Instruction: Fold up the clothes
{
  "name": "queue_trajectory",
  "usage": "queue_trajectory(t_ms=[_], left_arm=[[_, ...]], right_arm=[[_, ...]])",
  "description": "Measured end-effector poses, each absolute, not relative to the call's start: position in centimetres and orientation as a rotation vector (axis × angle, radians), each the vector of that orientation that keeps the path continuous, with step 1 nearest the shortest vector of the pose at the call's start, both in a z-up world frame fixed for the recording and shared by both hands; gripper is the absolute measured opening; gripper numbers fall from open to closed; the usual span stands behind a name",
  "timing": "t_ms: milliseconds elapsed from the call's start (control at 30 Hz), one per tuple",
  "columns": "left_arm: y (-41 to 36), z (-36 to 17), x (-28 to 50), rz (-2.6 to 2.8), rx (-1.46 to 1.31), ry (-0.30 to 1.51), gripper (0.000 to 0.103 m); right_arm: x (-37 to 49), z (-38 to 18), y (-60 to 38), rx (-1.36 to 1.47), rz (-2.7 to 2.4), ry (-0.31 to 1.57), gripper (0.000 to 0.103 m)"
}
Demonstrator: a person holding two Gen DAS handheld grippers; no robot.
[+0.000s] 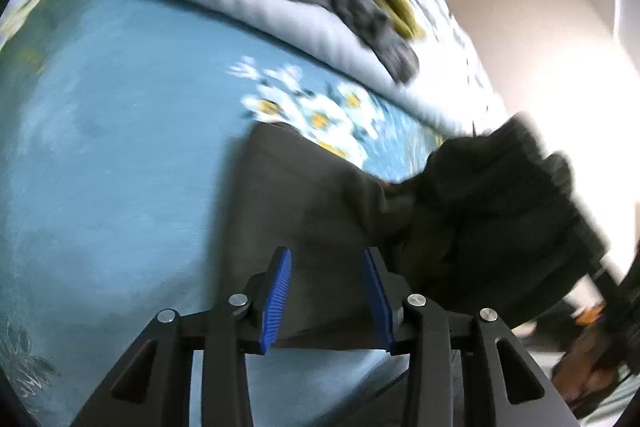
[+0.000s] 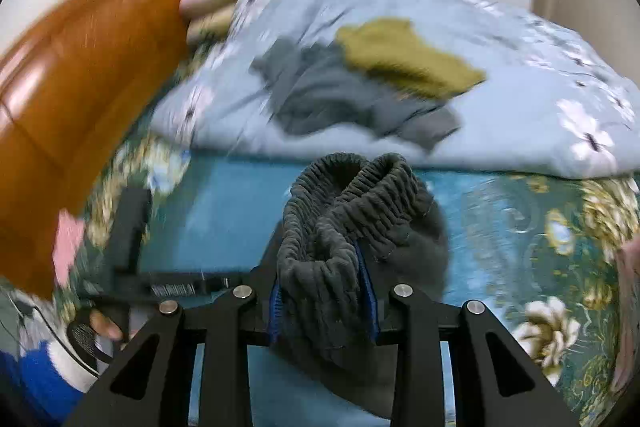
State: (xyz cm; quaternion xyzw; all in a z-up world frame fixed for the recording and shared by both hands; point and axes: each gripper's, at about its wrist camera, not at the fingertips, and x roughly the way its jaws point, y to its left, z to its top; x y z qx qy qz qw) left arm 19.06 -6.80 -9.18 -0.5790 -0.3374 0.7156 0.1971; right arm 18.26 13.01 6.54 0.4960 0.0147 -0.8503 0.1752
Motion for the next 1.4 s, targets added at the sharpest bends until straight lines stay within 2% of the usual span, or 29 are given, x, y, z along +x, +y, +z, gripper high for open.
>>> queue_trajectory(t_ms=[167, 233, 300, 367, 433, 467, 600, 667, 767, 833, 933, 1133, 1200, 1267, 1333, 1400], left_arm=[[-10.0, -12.1, 19.5, 1.782, -1.561, -1.285, 0.054], [-10.2, -12.9, 19.7, 1.715, -1.549, -1.348, 0.055], [-10.0, -13.7, 19.9, 1.685, -1.583, -1.365, 0.055], [-9.9, -14.5, 20.0, 1.645, -1.588, -1.397, 0.055], [-9.9, -15.2, 20.2, 1.601, -1.576, -1.438, 0.057], [-10.1, -15.5, 20.4, 1.589, -1.569, -1.466, 0.059], [-10.9, -16.3, 21.0, 1.544, -1.534, -1.561, 0.063], [-11.1, -15.8, 21.2, 1.545, -1.515, -1.549, 0.066], [-10.1, -14.1, 21.1, 1.555, -1.462, -1.452, 0.074], [-8.8, -13.8, 20.9, 1.604, -1.502, -1.351, 0.079], [-6.8, -13.2, 20.6, 1.673, -1.556, -1.196, 0.08], [-3.6, -13.2, 20.8, 1.704, -1.611, -1.055, 0.078], [-3.2, -11.9, 20.5, 1.767, -1.583, -0.994, 0.061], [-3.0, -10.4, 20.2, 1.842, -1.549, -0.926, 0.048], [-3.0, -8.8, 19.9, 1.908, -1.504, -0.869, 0.043], [-4.3, -7.8, 19.7, 1.933, -1.459, -0.887, 0.043]], right_arm=[[18.6, 0.9, 6.1, 1.524, -2.285, 0.29, 0.034], [18.8, -0.9, 4.7, 1.566, -2.248, 0.356, 0.038], [19.3, -1.6, 4.4, 1.588, -2.215, 0.382, 0.052], [19.7, -1.7, 4.7, 1.586, -2.193, 0.351, 0.054], [20.0, -1.3, 5.8, 1.585, -2.172, 0.258, 0.062], [20.1, -1.0, 6.5, 1.585, -2.159, 0.199, 0.07], [20.5, 0.1, 9.9, 1.582, -2.147, -0.051, 0.07], [20.7, 0.6, 12.3, 1.578, -2.183, -0.196, 0.07], [20.8, 1.3, 15.9, 1.567, -2.232, -0.404, 0.07], [20.8, 1.1, 17.8, 1.583, -2.278, -0.479, 0.071], [20.9, 0.7, 20.0, 1.587, -2.28, -0.635, 0.071], [21.0, -0.3, 20.9, 1.614, -2.264, -0.718, 0.071], [21.1, -0.5, 21.0, 1.62, -2.26, -0.733, 0.071], [21.1, -0.7, 21.1, 1.625, -2.259, -0.744, 0.071], [21.0, -1.0, 21.0, 1.632, -2.256, -0.752, 0.071], [20.2, -1.7, 20.8, 1.663, -2.249, -0.753, 0.071]])
